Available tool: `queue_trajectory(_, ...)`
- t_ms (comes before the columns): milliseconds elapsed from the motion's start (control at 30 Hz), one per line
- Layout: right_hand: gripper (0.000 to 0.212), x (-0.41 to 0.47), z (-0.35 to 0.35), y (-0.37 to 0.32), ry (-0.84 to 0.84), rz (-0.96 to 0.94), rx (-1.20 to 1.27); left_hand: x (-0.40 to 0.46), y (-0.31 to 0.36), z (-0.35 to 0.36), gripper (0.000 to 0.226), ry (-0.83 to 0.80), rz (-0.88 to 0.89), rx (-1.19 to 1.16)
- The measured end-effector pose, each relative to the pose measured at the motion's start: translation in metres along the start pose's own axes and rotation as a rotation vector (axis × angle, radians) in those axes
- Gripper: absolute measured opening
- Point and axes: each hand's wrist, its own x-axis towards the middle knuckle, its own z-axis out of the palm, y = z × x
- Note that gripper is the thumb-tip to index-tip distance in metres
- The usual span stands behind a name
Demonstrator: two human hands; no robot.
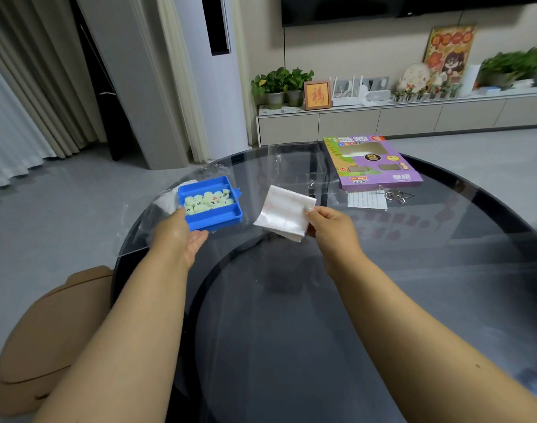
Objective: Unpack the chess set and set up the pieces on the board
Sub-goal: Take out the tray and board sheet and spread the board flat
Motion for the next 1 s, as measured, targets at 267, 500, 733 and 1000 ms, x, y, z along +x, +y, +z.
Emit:
queue_trajectory(267, 0.023, -0.012, -0.019, -0.011, -0.020, 0.031, 0.061, -0.075, -0.016, 0.018, 0.034, -0.465, 0.677, 0.657)
queue_trajectory(500, 0.030, -0.018, -0.029, -0.017, -0.029, 0.099, 0.077, -0.084, -0.014, 0.038, 0.007, -0.490, 0.783, 0.810)
queue_trajectory(733, 0.025, -0.021, -0.032, -0.021, -0.077, 0.143, 0.260, -0.088, -0.005, 0.050, 0.020, -0.487, 0.473, 0.438)
queue_trajectory(1000, 0.030, -0.024, -0.045, -0.019, -0.167, 0.103, 0.204, -0.079, 0.008, 0.058, 0.013, -0.329, 0.180, 0.041)
